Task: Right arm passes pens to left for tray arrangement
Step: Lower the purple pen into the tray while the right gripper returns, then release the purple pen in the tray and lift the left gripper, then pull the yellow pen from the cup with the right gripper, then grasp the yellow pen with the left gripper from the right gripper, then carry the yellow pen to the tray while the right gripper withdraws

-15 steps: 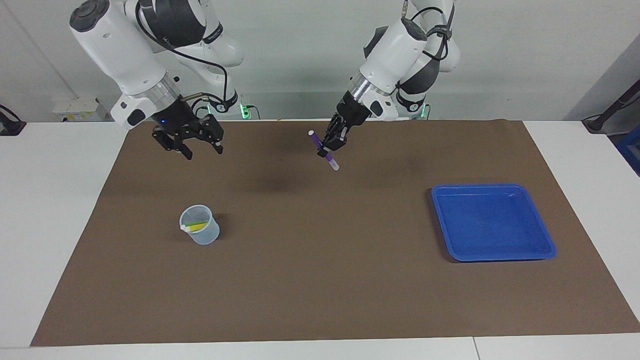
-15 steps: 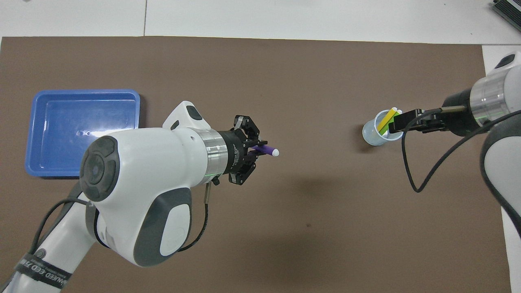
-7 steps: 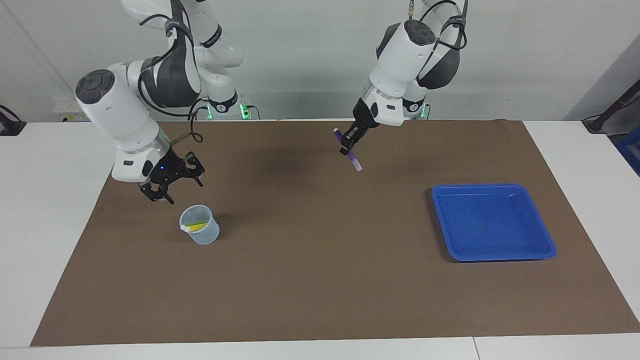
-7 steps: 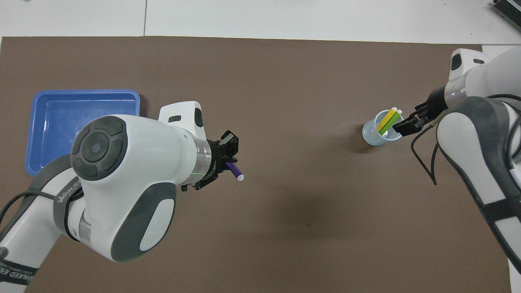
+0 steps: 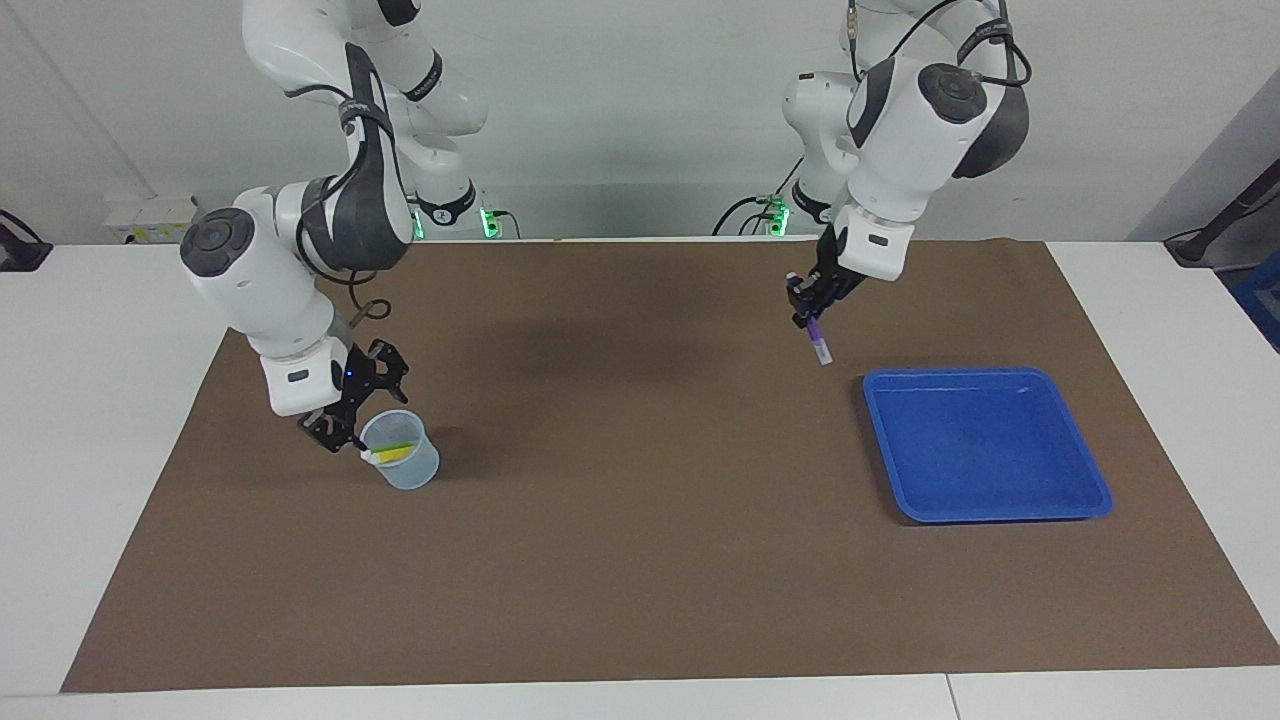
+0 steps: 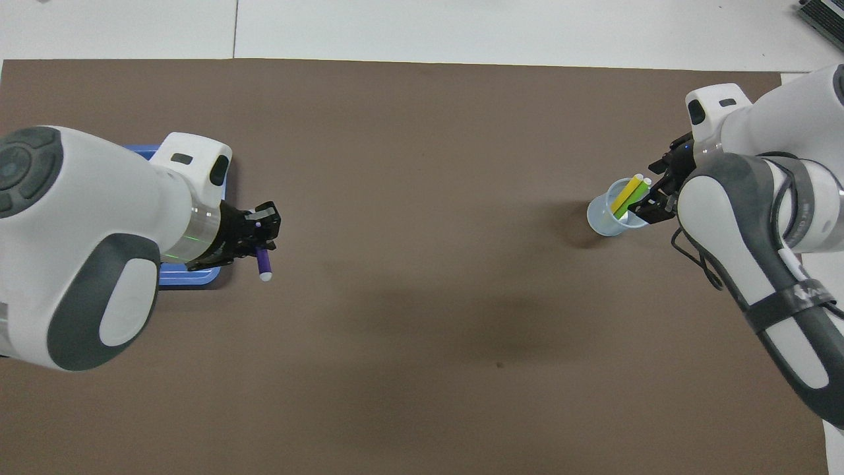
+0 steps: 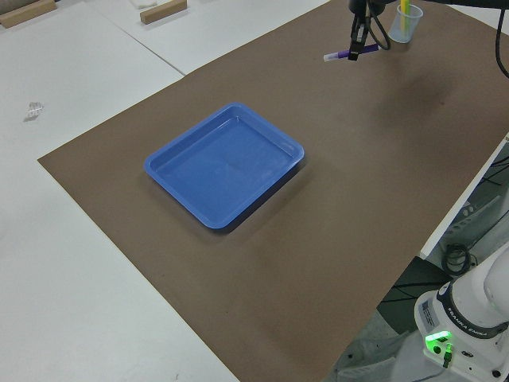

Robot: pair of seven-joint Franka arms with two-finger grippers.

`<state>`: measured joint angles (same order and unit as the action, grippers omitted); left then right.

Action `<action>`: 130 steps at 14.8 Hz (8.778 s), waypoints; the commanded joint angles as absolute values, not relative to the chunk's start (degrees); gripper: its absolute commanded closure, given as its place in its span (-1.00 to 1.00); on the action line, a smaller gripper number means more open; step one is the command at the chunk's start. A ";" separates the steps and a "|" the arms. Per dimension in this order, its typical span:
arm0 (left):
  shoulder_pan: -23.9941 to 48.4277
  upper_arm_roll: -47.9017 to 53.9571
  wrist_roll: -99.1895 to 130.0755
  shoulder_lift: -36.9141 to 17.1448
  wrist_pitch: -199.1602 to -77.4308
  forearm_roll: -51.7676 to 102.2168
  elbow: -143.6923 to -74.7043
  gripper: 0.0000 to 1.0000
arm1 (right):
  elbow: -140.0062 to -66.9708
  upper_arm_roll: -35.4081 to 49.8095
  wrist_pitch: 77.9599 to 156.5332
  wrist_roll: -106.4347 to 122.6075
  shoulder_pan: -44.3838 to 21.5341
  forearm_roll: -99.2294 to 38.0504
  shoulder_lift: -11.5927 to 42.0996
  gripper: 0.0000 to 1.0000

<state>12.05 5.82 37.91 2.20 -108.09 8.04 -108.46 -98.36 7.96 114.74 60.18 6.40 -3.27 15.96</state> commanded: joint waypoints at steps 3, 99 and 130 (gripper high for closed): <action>2.92 6.33 21.13 3.16 -107.14 2.99 -108.98 1.00 | -99.84 8.61 119.43 65.04 7.03 0.08 17.58 -0.70; 20.83 13.97 112.24 -8.79 -130.78 22.06 -102.39 -0.15 | -95.45 9.84 117.07 -29.71 -16.00 -29.00 8.96 0.81; 14.51 13.45 66.82 -7.38 -108.12 12.68 -100.03 1.00 | -98.08 9.40 106.16 17.38 4.82 -8.80 9.57 -1.00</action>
<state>15.96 13.41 71.64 -8.70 -111.89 16.23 -100.54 -96.18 8.58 104.52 12.08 1.86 -11.25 8.93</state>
